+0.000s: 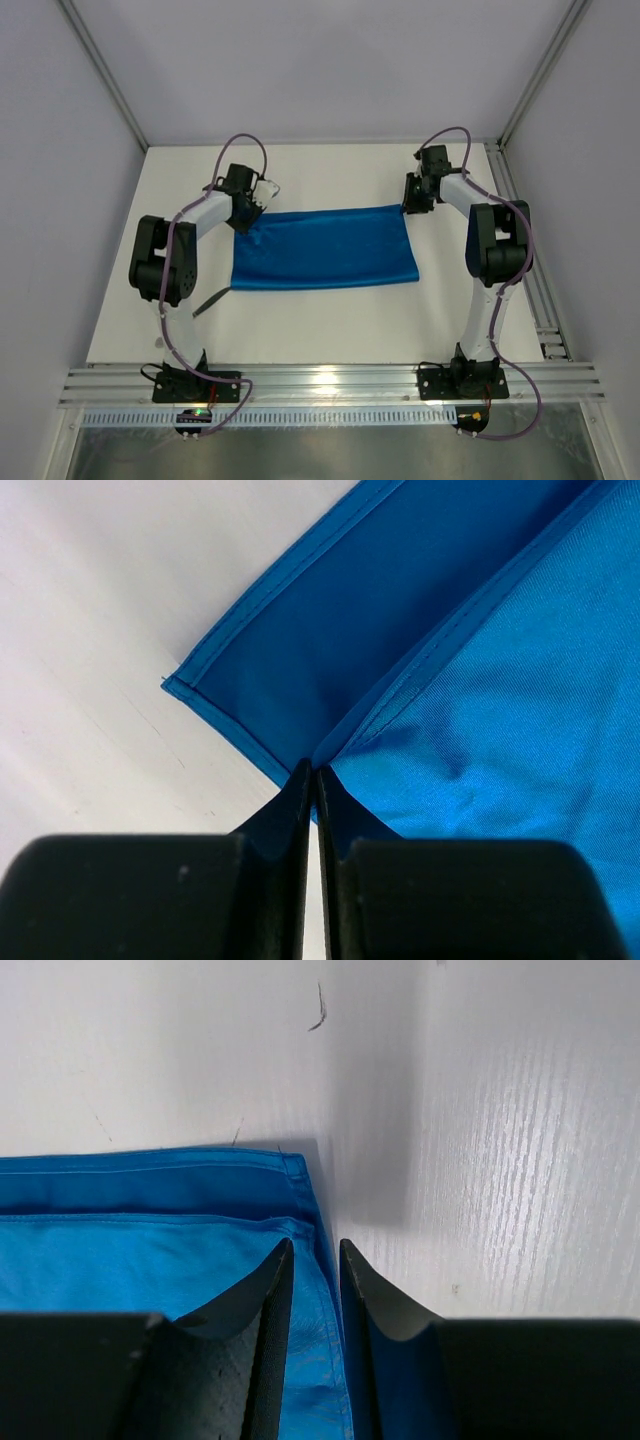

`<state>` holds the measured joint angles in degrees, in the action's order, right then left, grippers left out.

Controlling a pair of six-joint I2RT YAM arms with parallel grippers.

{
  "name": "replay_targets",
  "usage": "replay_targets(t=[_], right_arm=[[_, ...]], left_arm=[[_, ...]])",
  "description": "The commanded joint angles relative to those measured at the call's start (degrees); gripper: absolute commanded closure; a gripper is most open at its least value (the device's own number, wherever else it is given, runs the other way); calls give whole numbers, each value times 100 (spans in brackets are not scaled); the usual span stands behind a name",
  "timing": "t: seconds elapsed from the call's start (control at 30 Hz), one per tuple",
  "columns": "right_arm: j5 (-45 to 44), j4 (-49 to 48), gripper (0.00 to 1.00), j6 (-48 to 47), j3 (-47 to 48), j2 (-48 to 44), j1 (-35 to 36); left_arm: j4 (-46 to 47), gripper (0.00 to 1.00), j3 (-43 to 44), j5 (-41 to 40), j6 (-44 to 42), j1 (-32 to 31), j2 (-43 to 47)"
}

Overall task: Fold the napkin into a case and place the utensils inside
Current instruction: Fold and flatten the napkin at the center of the board.

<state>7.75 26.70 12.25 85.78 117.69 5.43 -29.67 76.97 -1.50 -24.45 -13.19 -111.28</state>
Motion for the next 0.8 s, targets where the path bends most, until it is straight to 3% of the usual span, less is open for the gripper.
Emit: replay_targets(t=[0.0, 0.37, 0.57, 0.77], right_arm=[[341, -271, 71, -188, 264, -72, 2], [482, -121, 78, -65, 264, 167, 2], [25, 2, 77, -109, 255, 219, 11], [42, 125, 72, -232, 352, 378, 2]], left_arm=[[269, 95, 213, -8, 10, 36, 45], [172, 97, 336, -105, 37, 36, 28], [137, 93, 380, -96, 45, 80, -69], [93, 96, 486, -53, 72, 150, -227]])
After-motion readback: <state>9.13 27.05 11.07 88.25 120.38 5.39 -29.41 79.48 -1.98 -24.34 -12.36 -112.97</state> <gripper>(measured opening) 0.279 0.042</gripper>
